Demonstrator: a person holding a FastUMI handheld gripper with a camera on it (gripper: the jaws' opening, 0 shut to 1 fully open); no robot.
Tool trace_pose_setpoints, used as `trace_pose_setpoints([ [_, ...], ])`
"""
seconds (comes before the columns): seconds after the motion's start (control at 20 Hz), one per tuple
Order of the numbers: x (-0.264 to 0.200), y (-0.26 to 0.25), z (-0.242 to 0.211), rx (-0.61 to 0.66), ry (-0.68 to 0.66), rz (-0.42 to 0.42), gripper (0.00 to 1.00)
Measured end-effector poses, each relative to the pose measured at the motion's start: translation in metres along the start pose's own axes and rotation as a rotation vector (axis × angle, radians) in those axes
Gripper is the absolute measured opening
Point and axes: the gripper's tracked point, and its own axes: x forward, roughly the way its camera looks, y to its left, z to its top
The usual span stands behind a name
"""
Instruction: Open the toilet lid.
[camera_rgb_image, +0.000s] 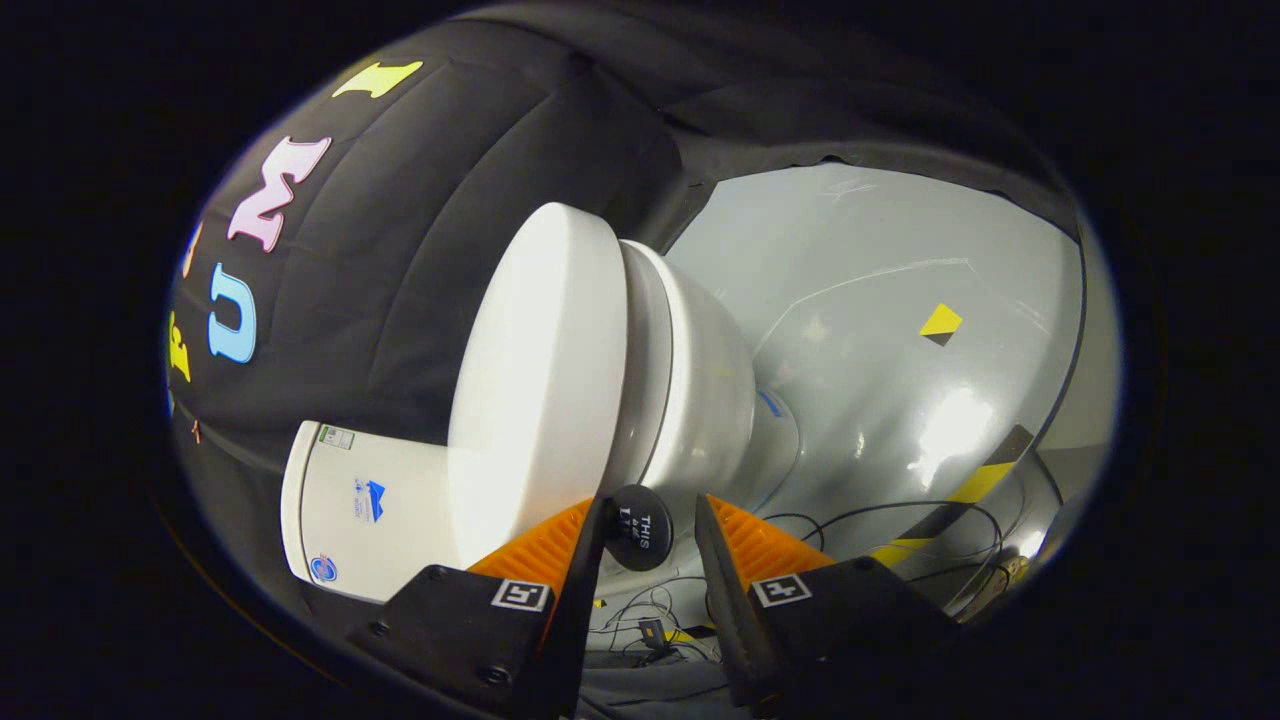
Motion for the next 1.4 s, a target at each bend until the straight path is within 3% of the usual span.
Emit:
trace_pose_setpoints([
  [0.05, -0.003, 0.004, 0.005, 0.015, 0.001, 0.032, 0.59],
  [0.2, 0.001, 0.003, 0.000, 0.045, -0.012, 0.042, 0.33],
  [0.3, -0.002, 0.006, 0.006, 0.054, -0.055, 0.066, 0.33],
  [0.4, -0.004, 0.009, 0.007, 0.078, -0.042, 0.096, 0.08],
  [0.65, -0.009, 0.014, 0.005, 0.042, -0.056, 0.083, 0.08],
  [0.9, -0.020, 0.029, 0.006, -0.076, -0.078, 0.052, 0.07],
  [1.25, -0.056, 0.083, 0.021, -0.322, -0.184, 0.032, 0.07],
  [1.4, -0.081, 0.128, 0.024, -0.437, -0.257, 0.070, 0.07],
])
